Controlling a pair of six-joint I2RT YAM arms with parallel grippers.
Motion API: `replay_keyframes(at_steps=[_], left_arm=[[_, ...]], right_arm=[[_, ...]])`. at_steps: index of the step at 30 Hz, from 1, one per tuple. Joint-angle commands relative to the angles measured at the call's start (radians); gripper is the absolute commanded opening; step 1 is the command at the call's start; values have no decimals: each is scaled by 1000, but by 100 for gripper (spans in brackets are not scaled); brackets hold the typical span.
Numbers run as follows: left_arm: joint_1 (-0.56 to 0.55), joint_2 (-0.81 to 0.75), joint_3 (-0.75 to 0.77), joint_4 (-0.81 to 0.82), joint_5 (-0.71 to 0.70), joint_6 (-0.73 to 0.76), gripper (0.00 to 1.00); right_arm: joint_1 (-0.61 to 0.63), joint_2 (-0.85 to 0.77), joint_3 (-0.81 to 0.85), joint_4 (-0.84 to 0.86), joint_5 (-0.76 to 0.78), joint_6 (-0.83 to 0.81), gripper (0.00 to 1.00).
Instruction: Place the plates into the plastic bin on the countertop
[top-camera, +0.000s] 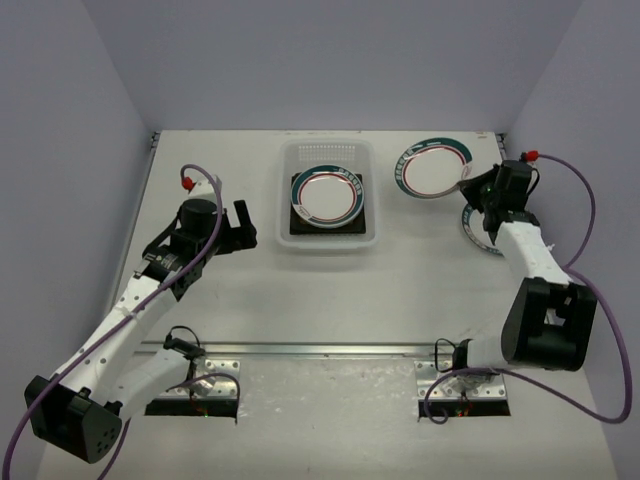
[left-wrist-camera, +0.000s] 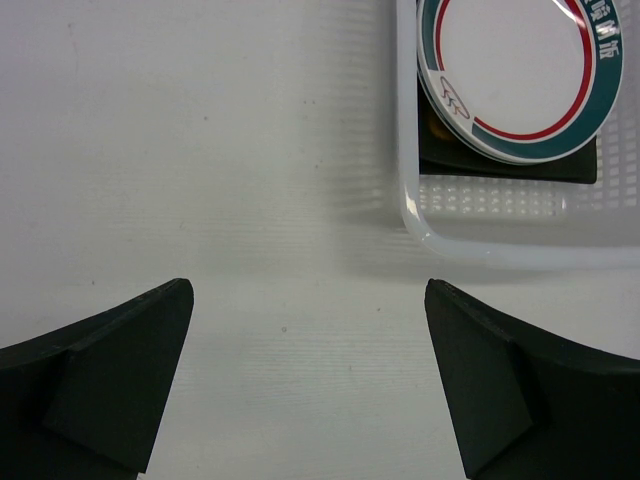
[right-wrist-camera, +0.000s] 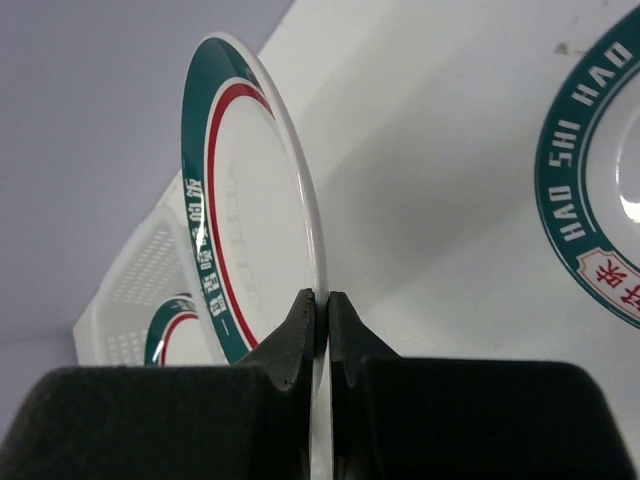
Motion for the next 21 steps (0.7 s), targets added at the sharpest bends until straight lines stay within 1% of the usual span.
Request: replay_keyframes(at_steps=[1,3,5,6,8,9,12,16,17,21], left_arm=[[-12,3,8,42,7,8,100],[-12,2,8,43,5,8,100],[-12,0,9,43,2,8,100],[-12,-2,8,42,1,8,100],[-12,-5,9,41,-2,8,100],[-12,-6,9,40,-3,8,100],[-12,-9,8,41,-10,8,100],[-12,-11,5,40,-9,8,100],[-12,-11,5,40,-8,8,100],[-12,-8,5,40,-6,8,100]], right_arm=[[24,-109,25,146,-82,-17,0],[34,-89,66,128,-202,-21,0],[66,-19,166,70,-370,-30,0],[90,39,232,14,-438,-53,0],[133,165,373,-103,-515,-117,0],[179,208,447,-149,-538,-149,0],[264,337,529,-243,-536,-218,0],[310,442,578,-226,-516,-209,0],[313,448,580,-225,-513,-209,0],[343,537,647,-251,-522,-224,0]])
